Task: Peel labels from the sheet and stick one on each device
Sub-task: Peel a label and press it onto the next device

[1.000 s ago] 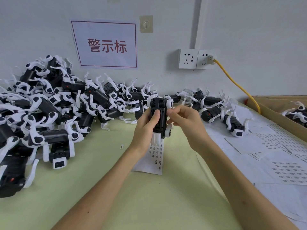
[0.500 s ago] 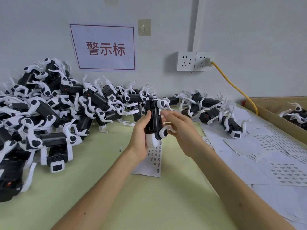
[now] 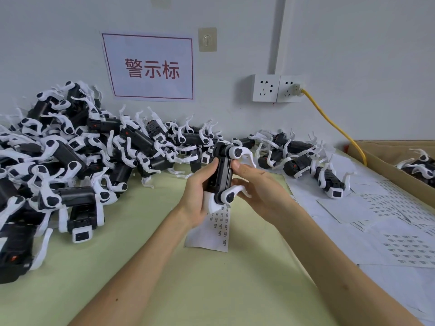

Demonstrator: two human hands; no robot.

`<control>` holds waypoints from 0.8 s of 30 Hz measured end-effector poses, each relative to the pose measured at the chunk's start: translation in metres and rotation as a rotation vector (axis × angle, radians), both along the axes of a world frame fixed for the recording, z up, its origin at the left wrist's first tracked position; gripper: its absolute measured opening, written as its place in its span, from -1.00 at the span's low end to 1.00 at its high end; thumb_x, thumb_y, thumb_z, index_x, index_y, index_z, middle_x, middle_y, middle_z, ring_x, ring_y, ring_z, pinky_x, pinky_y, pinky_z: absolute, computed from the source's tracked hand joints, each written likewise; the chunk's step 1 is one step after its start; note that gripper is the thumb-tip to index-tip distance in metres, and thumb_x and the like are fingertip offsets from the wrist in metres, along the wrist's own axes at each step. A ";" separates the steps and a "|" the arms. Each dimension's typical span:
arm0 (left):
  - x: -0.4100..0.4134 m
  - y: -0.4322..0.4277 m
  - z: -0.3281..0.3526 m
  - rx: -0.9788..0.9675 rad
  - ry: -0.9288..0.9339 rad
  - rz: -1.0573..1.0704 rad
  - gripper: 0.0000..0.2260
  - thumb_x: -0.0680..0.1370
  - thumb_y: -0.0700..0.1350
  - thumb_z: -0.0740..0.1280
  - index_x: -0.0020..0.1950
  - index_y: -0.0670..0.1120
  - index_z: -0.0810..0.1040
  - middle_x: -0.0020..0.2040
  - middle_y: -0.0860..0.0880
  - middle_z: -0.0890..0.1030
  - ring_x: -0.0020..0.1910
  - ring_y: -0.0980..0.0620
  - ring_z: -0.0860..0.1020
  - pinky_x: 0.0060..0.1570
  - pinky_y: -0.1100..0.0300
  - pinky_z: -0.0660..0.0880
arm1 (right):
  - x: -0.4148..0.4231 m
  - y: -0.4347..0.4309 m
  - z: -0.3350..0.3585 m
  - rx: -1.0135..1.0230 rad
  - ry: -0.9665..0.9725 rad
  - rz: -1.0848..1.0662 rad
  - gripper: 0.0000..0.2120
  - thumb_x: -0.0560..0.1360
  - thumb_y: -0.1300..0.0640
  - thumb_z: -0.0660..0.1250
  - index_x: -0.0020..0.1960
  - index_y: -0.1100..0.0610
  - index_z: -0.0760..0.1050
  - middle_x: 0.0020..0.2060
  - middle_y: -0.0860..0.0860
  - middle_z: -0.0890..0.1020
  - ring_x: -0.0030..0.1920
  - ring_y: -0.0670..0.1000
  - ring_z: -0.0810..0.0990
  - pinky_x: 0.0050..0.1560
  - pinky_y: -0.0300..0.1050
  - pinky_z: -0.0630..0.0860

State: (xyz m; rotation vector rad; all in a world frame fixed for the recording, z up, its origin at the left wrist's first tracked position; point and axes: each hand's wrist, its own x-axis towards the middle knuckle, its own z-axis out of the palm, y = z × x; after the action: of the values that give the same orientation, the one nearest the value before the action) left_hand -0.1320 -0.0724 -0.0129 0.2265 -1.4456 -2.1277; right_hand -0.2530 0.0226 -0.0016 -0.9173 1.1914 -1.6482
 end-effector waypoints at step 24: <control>-0.001 0.003 0.000 -0.029 0.027 -0.011 -0.64 0.63 0.14 0.22 0.15 -0.01 0.73 0.06 -0.08 0.65 0.05 -0.01 0.59 0.01 0.11 0.48 | -0.001 -0.001 -0.001 -0.130 0.020 -0.045 -0.81 0.43 0.07 0.47 -0.20 0.02 0.45 -0.23 -0.01 0.51 -0.27 -0.03 0.48 -0.23 -0.07 0.19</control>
State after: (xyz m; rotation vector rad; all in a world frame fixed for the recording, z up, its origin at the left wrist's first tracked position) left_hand -0.1332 -0.0692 -0.0126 0.1786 -1.4639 -2.1097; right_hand -0.2543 0.0211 -0.0028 -0.9964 1.1357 -1.7729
